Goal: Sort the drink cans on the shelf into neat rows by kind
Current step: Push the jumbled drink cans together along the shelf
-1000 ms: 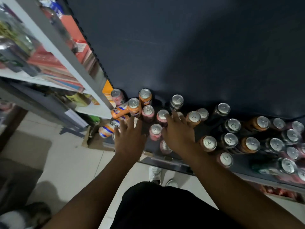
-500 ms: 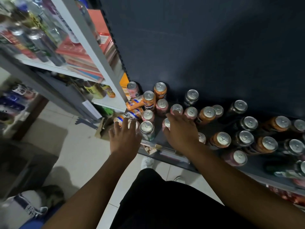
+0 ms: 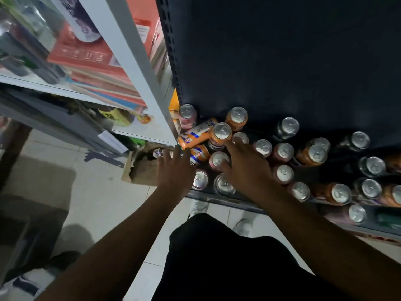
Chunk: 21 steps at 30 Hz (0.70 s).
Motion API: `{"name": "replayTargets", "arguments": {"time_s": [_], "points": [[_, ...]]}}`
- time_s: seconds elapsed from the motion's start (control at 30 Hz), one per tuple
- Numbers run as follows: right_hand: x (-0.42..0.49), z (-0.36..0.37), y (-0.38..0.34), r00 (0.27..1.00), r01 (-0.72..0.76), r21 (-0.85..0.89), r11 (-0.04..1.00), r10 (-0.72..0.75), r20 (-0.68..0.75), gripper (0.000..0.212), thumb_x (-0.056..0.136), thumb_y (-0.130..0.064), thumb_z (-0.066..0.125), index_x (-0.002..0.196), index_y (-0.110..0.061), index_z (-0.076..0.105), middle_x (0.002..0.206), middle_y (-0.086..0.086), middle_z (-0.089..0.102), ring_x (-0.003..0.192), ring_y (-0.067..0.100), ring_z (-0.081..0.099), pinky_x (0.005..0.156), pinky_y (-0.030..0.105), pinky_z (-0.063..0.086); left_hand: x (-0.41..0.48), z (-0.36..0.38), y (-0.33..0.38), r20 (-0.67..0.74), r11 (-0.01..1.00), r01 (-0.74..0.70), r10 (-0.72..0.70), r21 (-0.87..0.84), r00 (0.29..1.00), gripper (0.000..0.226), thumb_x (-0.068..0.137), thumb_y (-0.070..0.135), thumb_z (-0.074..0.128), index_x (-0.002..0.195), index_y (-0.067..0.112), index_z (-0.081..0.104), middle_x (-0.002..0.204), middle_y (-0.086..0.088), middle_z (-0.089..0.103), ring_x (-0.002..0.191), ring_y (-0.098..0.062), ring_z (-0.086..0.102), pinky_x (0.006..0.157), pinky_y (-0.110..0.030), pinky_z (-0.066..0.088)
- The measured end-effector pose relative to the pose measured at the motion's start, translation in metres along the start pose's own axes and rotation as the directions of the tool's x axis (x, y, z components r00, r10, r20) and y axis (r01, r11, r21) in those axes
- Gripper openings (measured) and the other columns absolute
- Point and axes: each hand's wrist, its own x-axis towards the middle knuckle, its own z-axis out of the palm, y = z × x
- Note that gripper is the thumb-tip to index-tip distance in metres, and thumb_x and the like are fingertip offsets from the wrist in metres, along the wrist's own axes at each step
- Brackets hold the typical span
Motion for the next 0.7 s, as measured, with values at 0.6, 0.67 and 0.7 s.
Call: {"name": "replayTargets", "arguments": {"time_s": [0.6,0.67,0.7], "points": [[0.037,0.053,-0.044,0.99,0.14,0.048,0.989,-0.138,-0.033,0.045,0.096,-0.032,0.061,0.136,-0.018,0.049,0.151,0.006,0.046,0.123,0.033,0.058,0.091,0.045,0.051,0.113,0.045,-0.021,0.198,0.77,0.238,-0.148,-0.592,0.969,0.071,0.087,0.039,0.072,0.142,0.014,0.037,0.135,-0.016,0.06,0.121,-0.04,0.059,0.093,-0.049,0.051],[0.043,0.061,-0.048,0.988,0.154,0.012,0.988,-0.154,-0.02,0.049,0.094,-0.032,0.063,0.138,-0.017,0.048,0.15,0.007,0.047,0.122,0.032,0.058,0.088,0.043,0.051,0.106,0.048,-0.023,0.208,0.714,0.248,-0.145,-0.655,0.967,0.064,0.092,0.032,0.07,0.141,0.01,0.036,0.134,-0.015,0.062,0.12,-0.037,0.06,0.085,-0.038,0.046],[0.047,0.064,-0.049,0.988,0.157,-0.001,0.988,-0.157,-0.016,0.05,0.091,-0.031,0.066,0.136,-0.016,0.052,0.145,0.008,0.051,0.119,0.033,0.06,0.084,0.042,0.052,0.101,0.051,-0.025,0.221,0.698,0.259,-0.147,-0.668,0.964,0.063,0.093,0.032,0.069,0.141,0.008,0.036,0.132,-0.015,0.064,0.118,-0.036,0.062,0.082,-0.035,0.042]]}}
